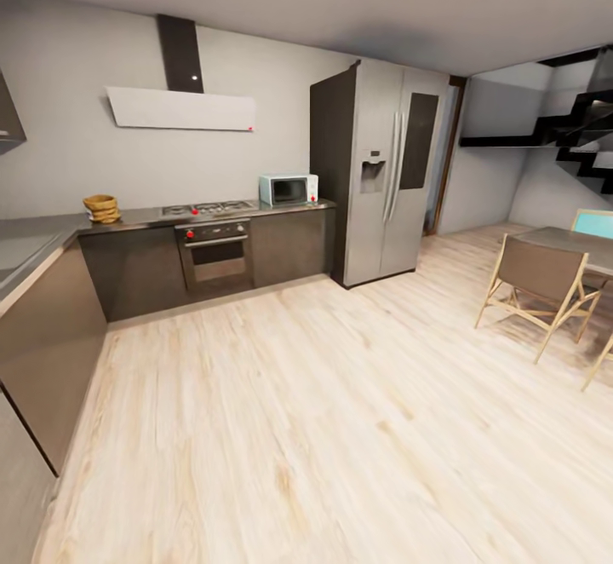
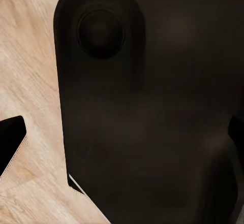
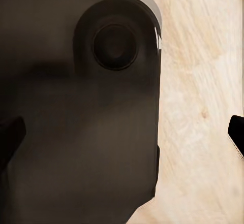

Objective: In the kitchen, take the popcorn bag from the countertop, put it into the microwave, and heat it until the popcorn is cooked so the cooked popcorn ends up inside the bag.

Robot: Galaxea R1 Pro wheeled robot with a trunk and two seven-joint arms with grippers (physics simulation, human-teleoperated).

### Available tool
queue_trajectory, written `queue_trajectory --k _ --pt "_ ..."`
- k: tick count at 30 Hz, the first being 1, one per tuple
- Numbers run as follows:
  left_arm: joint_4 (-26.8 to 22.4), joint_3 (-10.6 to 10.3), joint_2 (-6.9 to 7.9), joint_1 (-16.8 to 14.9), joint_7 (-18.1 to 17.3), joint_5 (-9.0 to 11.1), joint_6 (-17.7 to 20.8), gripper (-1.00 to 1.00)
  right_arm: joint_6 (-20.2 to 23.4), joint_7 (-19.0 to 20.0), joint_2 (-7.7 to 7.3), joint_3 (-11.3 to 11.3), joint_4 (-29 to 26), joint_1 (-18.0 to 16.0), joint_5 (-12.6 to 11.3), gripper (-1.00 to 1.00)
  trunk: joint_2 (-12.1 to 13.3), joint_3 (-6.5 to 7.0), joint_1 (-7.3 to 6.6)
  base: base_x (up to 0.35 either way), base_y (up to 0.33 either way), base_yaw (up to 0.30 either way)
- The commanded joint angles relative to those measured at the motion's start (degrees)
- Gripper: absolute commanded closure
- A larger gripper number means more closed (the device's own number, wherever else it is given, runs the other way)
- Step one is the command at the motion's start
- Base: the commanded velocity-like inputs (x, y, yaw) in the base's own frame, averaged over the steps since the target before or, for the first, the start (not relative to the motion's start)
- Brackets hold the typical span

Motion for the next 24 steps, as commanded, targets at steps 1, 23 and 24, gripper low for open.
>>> queue_trajectory --k 1,23,24 --pt "-0.05 0.0 -0.01 0.0 0.05 0.06 0.01 -1.0 -0.21 -0.01 0.0 0.02 0.02 -0.01 -0.04 -1.0 -0.02 -0.04 0.03 0.322 0.0 0.0" --pt "-0.14 0.09 -0.01 0.0 0.14 0.7 -0.8 -1.0 -0.21 -0.01 0.0 0.04 0.02 -0.01 -0.04 -1.0 -0.02 -0.04 0.03 0.323 0.0 0.0" --pt "-0.14 0.09 -0.02 0.0 0.14 0.72 -0.79 -1.0 -0.21 -0.01 0.0 0.04 0.02 -0.01 -0.04 -1.0 -0.02 -0.04 0.03 0.323 0.0 0.0"
